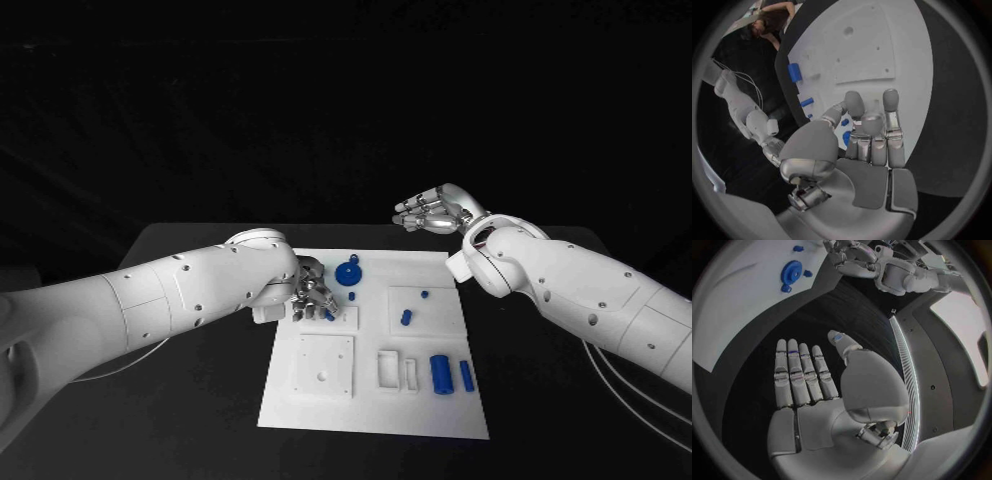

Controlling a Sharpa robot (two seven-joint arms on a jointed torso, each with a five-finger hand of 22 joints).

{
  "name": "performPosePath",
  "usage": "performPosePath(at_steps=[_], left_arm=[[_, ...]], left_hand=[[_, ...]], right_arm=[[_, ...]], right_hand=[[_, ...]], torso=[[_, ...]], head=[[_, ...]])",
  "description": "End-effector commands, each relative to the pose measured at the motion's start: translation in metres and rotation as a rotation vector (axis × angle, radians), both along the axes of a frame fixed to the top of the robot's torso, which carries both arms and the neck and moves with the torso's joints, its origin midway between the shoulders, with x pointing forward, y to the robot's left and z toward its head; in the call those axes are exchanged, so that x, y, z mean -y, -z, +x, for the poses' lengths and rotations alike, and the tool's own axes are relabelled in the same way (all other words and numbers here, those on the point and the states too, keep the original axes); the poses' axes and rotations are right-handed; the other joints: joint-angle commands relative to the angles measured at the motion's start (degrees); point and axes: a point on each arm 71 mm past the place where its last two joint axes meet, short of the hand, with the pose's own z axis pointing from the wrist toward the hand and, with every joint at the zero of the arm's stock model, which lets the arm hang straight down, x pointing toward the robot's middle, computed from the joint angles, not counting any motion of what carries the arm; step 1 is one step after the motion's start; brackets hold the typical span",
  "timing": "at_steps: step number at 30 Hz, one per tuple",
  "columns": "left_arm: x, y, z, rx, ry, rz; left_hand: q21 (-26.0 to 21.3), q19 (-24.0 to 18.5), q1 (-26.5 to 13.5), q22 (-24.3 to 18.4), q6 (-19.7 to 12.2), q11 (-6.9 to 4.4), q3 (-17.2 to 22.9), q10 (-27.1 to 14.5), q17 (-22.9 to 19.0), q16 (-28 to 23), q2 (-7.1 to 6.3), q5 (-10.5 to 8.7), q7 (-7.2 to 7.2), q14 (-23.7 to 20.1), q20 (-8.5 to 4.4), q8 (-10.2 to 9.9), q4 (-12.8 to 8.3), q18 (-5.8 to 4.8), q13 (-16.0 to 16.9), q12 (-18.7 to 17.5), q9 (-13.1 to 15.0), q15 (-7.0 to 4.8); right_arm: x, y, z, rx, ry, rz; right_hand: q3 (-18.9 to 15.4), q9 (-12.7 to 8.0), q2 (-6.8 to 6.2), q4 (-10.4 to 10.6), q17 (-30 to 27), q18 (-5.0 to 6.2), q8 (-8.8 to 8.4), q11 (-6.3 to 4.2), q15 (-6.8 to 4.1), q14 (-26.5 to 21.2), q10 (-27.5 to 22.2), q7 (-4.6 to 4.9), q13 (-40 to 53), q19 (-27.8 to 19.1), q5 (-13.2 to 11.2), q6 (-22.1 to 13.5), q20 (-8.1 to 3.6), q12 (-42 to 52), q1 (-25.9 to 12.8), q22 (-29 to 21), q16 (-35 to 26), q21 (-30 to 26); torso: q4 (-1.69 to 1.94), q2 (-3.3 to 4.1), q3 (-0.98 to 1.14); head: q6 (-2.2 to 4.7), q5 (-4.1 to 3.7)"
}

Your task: Assemble the parts on the task board

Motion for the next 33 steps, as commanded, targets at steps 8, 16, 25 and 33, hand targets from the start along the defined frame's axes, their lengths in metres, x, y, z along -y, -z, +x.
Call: performPosePath(at_steps=[8,16,25,33], left_arm=[[0.0036,-0.0028,0.0013,0.016,0.011,-0.017],[0.004,-0.0019,0.0021,0.006,0.017,-0.013],[0.0039,-0.0006,0.0013,-0.014,0.029,-0.002],[0.0044,-0.0007,0.0025,0.001,0.038,0.019]], left_hand=[[-0.4,0.2,1.7,1.1,12.1,-2.22,0.4,0.9,-0.1,-0.2,1.46,0.2,-8.91,-0.1,-0.2,0.4,-0.2,-0.74,-0.1,-0.1,0.2,-0.44],[-0.4,0.2,1.7,1.0,12.1,-2.2,0.4,0.9,-0.2,-0.3,1.46,0.13,-8.88,-0.1,-0.2,0.4,-0.2,-0.76,-0.1,-0.2,0.1,-0.44],[-0.5,0.2,1.7,1.1,12.1,-2.2,0.4,0.9,-0.3,-0.3,1.43,0.02,-8.88,-0.1,-0.19,0.4,-0.3,-0.77,-0.2,-0.2,0.1,-0.42],[-0.5,0.2,1.8,1.1,12.0,-2.18,0.3,0.9,-0.3,-0.3,1.42,0.01,-8.87,-0.2,-0.19,0.4,-0.3,-0.78,-0.2,-0.2,0.1,-0.41]], right_arm=[[-0.0019,0.0004,-0.0006,-0.003,-0.017,-0.003],[-0.002,0.0003,-0.0007,-0.003,-0.018,-0.003],[-0.0014,0.0003,-0.0008,-0.004,-0.018,-0.003],[-0.0014,0.0002,-0.0008,-0.004,-0.018,-0.003]], right_hand=[[-0.3,-0.1,0.36,-0.1,-0.1,0.97,0.15,0.05,0.09,-0.4,-0.4,-0.04,-0.1,-0.3,0.4,-0.2,0.08,-0.2,0.2,-0.1,-0.3,0.3],[-0.3,-0.1,0.36,-0.1,-0.1,0.97,0.15,0.05,0.09,-0.4,-0.4,-0.04,-0.1,-0.3,0.4,-0.2,0.08,-0.2,0.2,-0.1,-0.3,0.3],[-0.3,-0.1,0.36,-0.1,-0.1,0.97,0.15,0.05,0.09,-0.4,-0.4,-0.04,-0.1,-0.3,0.4,-0.2,0.08,-0.2,0.2,-0.1,-0.3,0.3],[-0.3,-0.1,0.36,-0.1,-0.1,0.97,0.15,0.05,0.09,-0.4,-0.4,-0.04,-0.1,-0.3,0.4,-0.2,0.08,-0.2,0.2,-0.1,-0.3,0.3]], torso=[[0.06,-0.06,0.03],[0.01,-0.06,0.05],[0.03,-0.05,0.02],[0.06,-0.06,-0.01]], head=[[-0.02,-0.09],[-0.05,-0.03],[-0.11,-0.05],[-0.08,-0.01]])
